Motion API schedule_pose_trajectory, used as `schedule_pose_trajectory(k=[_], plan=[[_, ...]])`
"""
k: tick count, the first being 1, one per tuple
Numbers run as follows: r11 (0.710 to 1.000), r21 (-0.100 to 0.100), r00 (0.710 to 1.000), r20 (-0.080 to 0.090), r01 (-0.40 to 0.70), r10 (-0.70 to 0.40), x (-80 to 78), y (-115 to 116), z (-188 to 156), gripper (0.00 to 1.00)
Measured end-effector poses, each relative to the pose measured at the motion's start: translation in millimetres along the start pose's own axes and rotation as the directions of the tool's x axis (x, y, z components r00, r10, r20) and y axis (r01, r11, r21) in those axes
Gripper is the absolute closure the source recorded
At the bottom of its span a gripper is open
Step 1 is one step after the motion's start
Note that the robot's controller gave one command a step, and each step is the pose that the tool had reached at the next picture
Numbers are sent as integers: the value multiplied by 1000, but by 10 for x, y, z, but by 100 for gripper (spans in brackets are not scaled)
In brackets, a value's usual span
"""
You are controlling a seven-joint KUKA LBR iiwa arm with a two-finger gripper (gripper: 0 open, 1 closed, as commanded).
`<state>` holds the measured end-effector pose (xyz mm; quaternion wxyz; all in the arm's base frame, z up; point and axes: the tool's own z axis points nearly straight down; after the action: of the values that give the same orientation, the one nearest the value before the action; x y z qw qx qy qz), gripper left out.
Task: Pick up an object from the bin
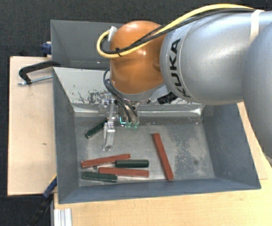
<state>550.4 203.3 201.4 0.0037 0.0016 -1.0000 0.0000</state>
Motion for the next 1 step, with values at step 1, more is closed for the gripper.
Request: schedule_pose_trajectory(k=[1], plan=[[1000,-2,1000,8,-2,2,-19,-9,-48,0]])
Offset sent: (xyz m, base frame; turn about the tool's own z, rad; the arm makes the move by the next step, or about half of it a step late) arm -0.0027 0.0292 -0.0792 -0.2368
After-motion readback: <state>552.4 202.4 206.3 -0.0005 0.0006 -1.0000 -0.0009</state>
